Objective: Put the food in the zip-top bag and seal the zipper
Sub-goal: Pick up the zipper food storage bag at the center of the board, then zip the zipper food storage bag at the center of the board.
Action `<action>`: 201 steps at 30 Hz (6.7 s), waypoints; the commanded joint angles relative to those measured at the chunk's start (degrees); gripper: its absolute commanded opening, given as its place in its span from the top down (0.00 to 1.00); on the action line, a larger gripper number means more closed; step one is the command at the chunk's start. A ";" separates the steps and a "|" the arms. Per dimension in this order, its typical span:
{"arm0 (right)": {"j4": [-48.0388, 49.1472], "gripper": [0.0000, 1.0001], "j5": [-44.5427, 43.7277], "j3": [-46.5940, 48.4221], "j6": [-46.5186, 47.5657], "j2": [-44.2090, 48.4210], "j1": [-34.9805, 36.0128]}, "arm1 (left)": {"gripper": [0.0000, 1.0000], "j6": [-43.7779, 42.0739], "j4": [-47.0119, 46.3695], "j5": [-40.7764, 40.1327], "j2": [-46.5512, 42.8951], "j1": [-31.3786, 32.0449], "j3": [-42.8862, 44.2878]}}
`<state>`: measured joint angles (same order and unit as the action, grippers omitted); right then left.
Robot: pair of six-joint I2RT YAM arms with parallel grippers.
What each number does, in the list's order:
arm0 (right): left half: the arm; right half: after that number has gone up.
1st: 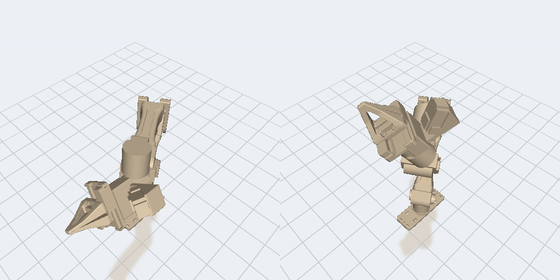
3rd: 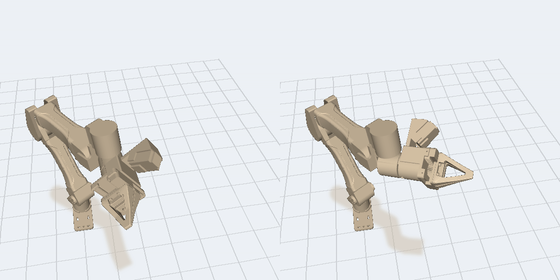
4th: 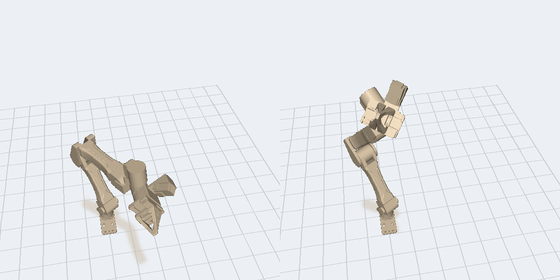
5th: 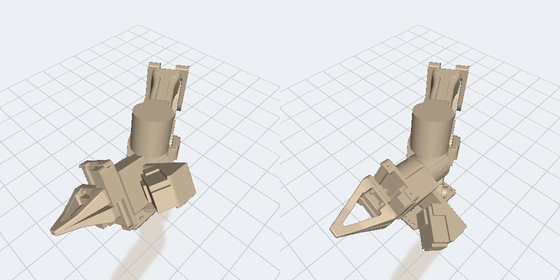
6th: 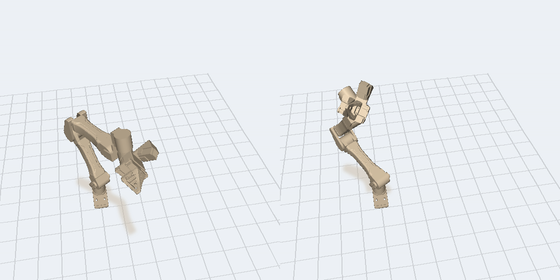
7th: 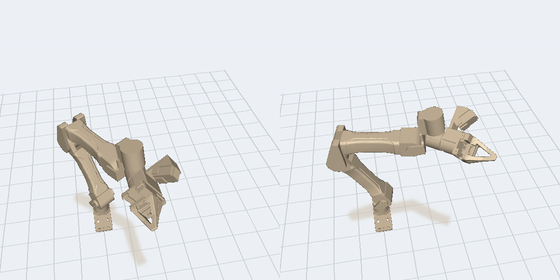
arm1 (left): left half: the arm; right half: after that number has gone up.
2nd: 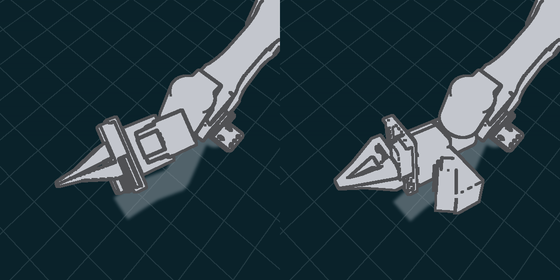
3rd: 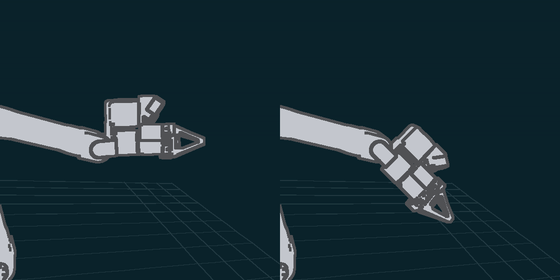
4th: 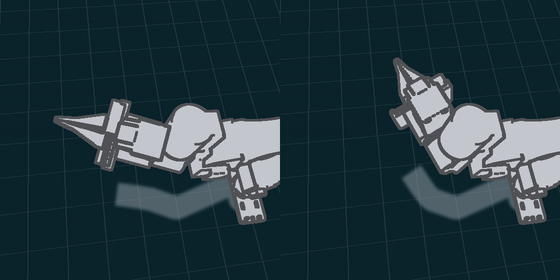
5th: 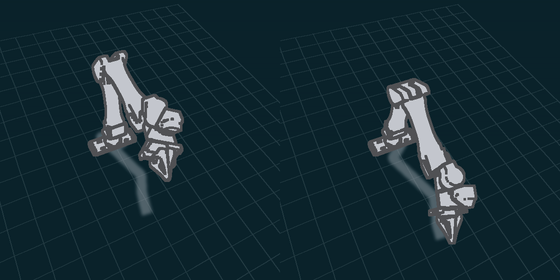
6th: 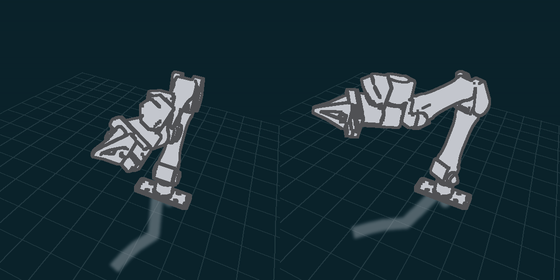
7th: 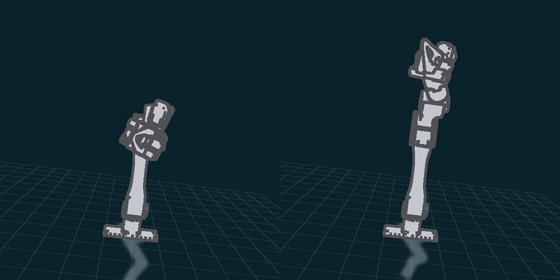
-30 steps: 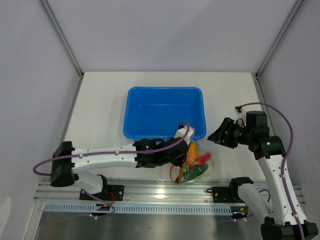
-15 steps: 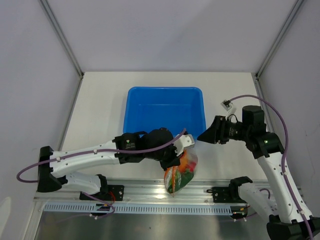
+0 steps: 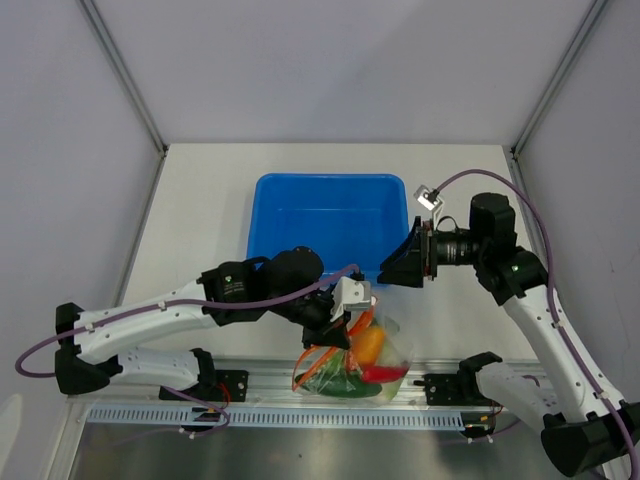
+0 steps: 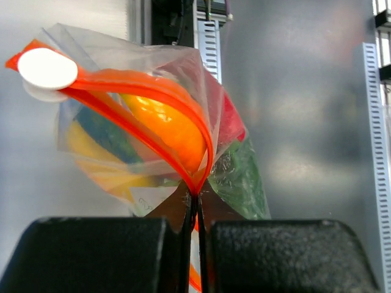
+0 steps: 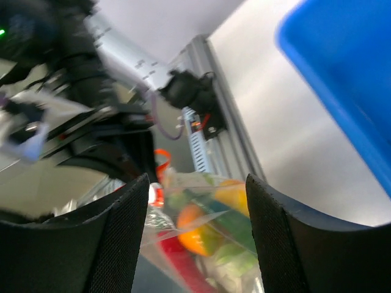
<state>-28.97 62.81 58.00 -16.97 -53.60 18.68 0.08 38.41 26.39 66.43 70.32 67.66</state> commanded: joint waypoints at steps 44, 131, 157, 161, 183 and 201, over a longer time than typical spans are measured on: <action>12.89 1.00 11.29 -1.57 -2.98 -6.25 22.98 | 0.99 -1.83 4.21 5.87 -5.87 -0.72 4.15; 9.54 0.94 -21.41 -6.05 -14.49 2.19 26.15 | 0.99 9.15 -21.27 -13.56 -9.30 -1.15 -16.68; 15.53 1.00 -25.19 -12.39 -15.73 8.69 31.68 | 0.36 20.84 -34.89 -12.80 -17.75 -8.54 -22.66; 14.82 1.00 -25.89 -11.77 -15.28 8.87 32.12 | 0.41 21.10 -35.34 -8.12 -15.37 -9.15 -21.08; 13.59 1.00 -24.05 -11.33 -13.35 9.13 32.74 | 0.39 28.22 -43.69 14.03 -11.77 -17.06 -24.15; 12.97 1.00 -25.19 -10.80 -13.35 7.46 32.74 | 0.73 29.19 -46.32 17.99 -11.68 -17.06 -25.21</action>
<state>-18.04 37.89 44.40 -31.03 -46.17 51.05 28.73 -5.39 42.17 55.42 53.63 42.85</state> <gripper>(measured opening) 0.002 0.285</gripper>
